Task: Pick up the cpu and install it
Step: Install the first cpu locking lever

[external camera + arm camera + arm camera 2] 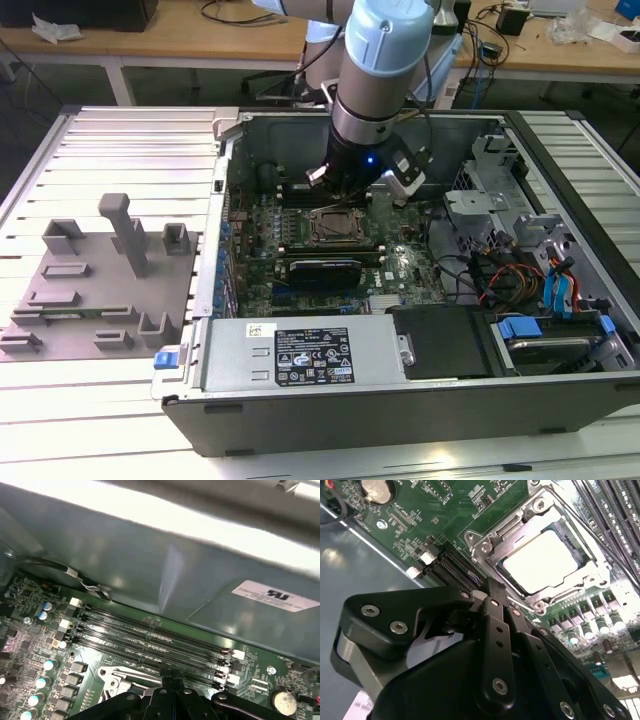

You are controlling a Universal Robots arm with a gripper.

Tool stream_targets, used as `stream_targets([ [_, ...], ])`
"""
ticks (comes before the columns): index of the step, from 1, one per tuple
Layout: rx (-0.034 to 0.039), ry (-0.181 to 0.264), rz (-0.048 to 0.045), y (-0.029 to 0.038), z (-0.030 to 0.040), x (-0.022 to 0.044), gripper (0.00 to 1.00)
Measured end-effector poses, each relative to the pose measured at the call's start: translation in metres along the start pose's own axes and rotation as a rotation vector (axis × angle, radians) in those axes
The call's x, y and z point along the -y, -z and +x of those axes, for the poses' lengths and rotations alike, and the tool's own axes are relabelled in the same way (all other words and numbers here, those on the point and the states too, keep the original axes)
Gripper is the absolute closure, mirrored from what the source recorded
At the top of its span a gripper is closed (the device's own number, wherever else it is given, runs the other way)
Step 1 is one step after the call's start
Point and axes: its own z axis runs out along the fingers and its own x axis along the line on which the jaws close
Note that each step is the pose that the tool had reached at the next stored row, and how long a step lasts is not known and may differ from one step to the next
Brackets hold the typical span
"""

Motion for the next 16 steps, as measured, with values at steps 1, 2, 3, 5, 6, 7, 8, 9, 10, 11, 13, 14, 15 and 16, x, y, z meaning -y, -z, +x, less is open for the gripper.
stream_targets([
  [1, 0.0001, 0.000, 0.0001, 0.0005, 0.0000, -0.0001, 0.89],
  [2, 0.0008, 0.000, 0.0000, 0.0005, 0.0005, -0.0003, 0.89],
  [3, 0.0013, 0.000, 0.0001, 0.0005, 0.0015, -0.0006, 0.89],
  [5, 0.0022, 0.001, 0.0007, 0.0004, 0.0064, -0.0024, 0.89],
  [6, 0.0024, 0.001, 0.0008, 0.0004, 0.0076, -0.0030, 0.89],
  [7, 0.0025, 0.001, 0.0008, 0.0002, 0.0087, -0.0039, 0.89],
  [8, 0.0013, 0.000, 0.0045, -0.0002, 0.0096, -0.0054, 0.89],
  [9, -0.0074, 0.000, 0.0332, -0.0004, 0.0101, -0.0060, 0.89],
  [10, -0.0101, -0.001, 0.0423, -0.0004, 0.0102, -0.0061, 0.89],
  [11, -0.0106, -0.001, 0.0438, -0.0005, 0.0102, -0.0065, 0.89],
  [13, -0.0107, -0.001, 0.0441, -0.0011, 0.0099, -0.0093, 0.89],
  [14, -0.0107, -0.001, 0.0441, -0.0015, 0.0098, -0.0109, 0.89],
  [15, -0.0106, -0.001, 0.0441, -0.0023, 0.0097, -0.0139, 0.89],
  [16, -0.0105, -0.001, 0.0440, -0.0027, 0.0098, -0.0153, 0.89],
])
